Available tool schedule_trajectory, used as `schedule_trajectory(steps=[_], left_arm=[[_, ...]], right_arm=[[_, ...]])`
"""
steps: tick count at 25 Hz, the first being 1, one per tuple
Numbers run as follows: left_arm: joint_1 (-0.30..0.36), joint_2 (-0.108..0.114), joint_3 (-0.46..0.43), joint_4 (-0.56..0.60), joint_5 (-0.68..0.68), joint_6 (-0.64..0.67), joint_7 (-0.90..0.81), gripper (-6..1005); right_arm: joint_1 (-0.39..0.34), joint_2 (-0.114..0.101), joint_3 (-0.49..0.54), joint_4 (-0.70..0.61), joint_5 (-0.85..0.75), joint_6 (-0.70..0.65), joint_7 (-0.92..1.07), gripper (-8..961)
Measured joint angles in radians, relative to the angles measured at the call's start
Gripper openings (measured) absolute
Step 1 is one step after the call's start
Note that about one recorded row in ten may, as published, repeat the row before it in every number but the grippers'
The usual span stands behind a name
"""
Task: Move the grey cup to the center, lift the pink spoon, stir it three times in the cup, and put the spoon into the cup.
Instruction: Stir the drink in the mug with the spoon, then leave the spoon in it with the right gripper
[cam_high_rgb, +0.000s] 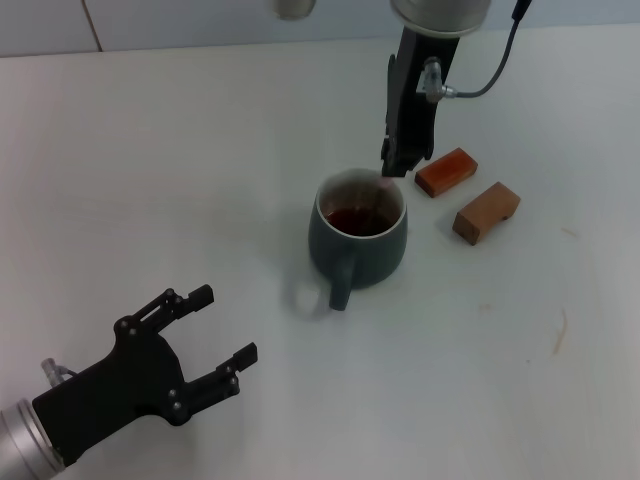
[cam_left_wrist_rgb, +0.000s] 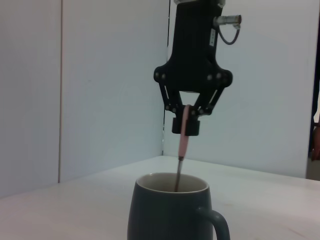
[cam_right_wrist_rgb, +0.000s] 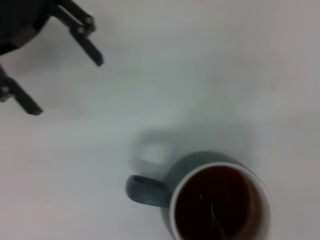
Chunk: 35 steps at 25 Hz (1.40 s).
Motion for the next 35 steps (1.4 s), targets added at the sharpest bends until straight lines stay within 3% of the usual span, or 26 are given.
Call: schedule_trajectory(steps=[19,24,30,32,35], left_arm=[[0.002,0.003,-0.005,-0.006,0.000,0.003,-0.006,815],[0.002,0.004,-0.005,-0.006,0.000,0.003,-0.006,815],[0.001,0.005,-0.008,-0.005,-0.001,0.003,-0.006,815],[0.001,0.005,-0.009,-0.006,-0.001,0.003,-0.006,814],[0.001,0.005,-0.014,-0.006,-0.001,0.003,-0.006,814]], right_arm=[[-0.069,0.000,0.009,-0.009,0.054,0.050,0.019,120],[-0.105,0.001,0.015,-0.051,0.069,0.068,0.020,252],[-0.228,0.002,0.007,-0.242,0.191,0.072,0.013,449],[-0.298,0.001,0.007,-0.341,0.263,0.072,0.003,485],[-0.461,0.000,0.017,-0.523,0.438,0.098,-0.060,492]])
